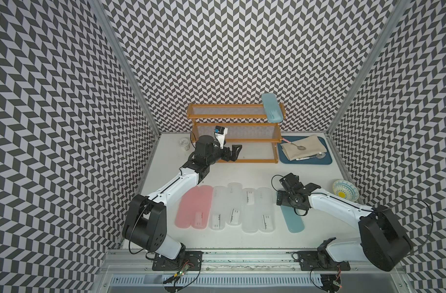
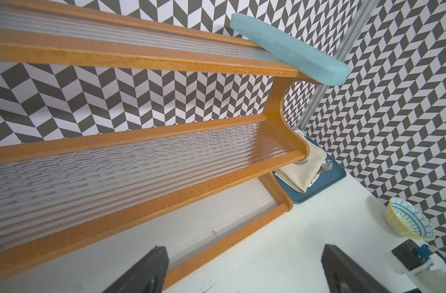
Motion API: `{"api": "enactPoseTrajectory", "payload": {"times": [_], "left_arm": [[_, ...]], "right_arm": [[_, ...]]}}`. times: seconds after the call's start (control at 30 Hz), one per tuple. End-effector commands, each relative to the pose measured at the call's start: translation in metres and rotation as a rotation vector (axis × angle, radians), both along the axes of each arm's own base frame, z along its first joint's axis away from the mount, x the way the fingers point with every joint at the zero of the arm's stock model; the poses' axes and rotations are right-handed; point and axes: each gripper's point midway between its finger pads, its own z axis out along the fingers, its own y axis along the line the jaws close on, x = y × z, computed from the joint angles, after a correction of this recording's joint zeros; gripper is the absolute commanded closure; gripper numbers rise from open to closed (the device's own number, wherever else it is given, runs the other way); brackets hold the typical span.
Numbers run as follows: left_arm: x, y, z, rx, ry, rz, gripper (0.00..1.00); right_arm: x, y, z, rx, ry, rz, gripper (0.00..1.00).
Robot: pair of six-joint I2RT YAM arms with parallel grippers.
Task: Place the pencil cases on the shelf according to color
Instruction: Move the pencil case to the center of the board, then pick up the pencil case from the center of the board.
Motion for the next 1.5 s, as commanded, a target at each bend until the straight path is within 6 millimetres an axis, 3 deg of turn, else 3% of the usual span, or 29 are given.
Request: {"api": "enactPoseTrajectory", "payload": {"times": [0.0,0.2,0.37,0.5,0.67,0.87,0.97,1.07,1.23,1.47], "left_arm": [[0.002,-0.005,0.007,0.003,-0.017,-0.007,0.01],[0.003,-0.005,0.005,0.007,-0.013,-0.006,0.00],[0.003,-0.005,0.007,-0.005,-0.006,0.000,0.00],[0.001,-0.008,0.008,-0.015,-0.006,-0.017,0.00],[0.002,-0.006,0.009,-0.011,-0.008,-0.008,0.00],[-0.001,-0.011,0.010,-0.021,-0.010,-0.043,0.00],[-0.003,-0.014,0.011,-0.024,-0.014,-0.059,0.00],[-0.002,-0.012,0.011,-0.019,-0.014,-0.048,0.01],[-0.002,-0.011,0.010,-0.022,-0.012,-0.036,0.01],[-0.001,-0.022,0.000,-0.060,0.038,-0.080,0.00]], "right_arm": [[0.003,0.009,-0.011,0.022,0.003,0.035,0.01],[0.014,0.008,-0.012,-0.010,-0.021,0.049,0.04],[0.030,0.007,-0.014,-0.035,-0.047,0.062,0.21],[0.053,0.006,-0.005,-0.056,-0.085,0.079,0.26],[0.088,-0.001,0.007,-0.093,-0.123,0.080,0.24],[0.113,-0.006,0.026,-0.131,-0.152,0.068,0.03],[0.104,-0.014,0.034,-0.139,-0.149,0.030,0.00],[0.082,-0.016,0.033,-0.098,-0.130,0.011,0.00],[0.036,-0.005,0.017,0.013,-0.077,0.016,0.00],[0.002,0.007,0.002,0.027,-0.008,0.048,0.01]]}}
